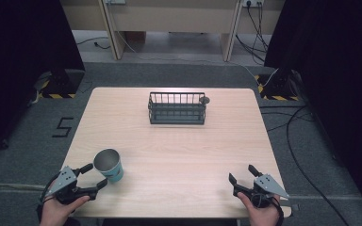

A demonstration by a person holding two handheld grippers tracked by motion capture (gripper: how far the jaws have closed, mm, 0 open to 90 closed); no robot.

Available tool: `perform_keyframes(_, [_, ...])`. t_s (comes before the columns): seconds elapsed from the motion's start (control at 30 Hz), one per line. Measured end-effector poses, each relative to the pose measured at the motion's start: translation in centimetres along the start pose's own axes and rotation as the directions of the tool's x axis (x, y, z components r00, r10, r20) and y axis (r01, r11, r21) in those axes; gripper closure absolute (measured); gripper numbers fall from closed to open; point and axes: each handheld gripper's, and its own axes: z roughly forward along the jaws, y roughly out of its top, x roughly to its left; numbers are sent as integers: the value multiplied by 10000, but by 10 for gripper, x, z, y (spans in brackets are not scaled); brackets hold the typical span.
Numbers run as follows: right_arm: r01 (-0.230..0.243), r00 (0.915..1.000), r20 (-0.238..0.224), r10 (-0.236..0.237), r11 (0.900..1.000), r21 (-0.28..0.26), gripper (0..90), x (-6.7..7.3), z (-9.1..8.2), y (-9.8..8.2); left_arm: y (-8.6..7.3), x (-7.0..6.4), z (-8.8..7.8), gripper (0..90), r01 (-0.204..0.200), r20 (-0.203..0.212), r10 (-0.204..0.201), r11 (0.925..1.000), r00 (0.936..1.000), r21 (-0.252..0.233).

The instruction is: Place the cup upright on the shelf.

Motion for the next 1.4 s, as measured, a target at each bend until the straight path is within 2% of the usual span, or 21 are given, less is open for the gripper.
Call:
perform_keyframes(0.17, [38,10000,-31,-38,10000,23,159,0,2,0,1,0,5,145,-41,80,40,9999,10000,127])
perform_keyframes(0.27, [45,10000,-41,-45,10000,42,159,0,2,0,4,2,12,145,285,138,-285,9996,9995,31])
perform_keyframes(0.7, [52,10000,-61,-52,10000,34,159,0,2,0,14,3,32,143,-133,411,130,9999,9991,65])
perform_keyframes(1.4, [6,10000,-33,-6,10000,62,160,-1,3,0,16,2,39,158,-369,541,385,9988,9978,-314])
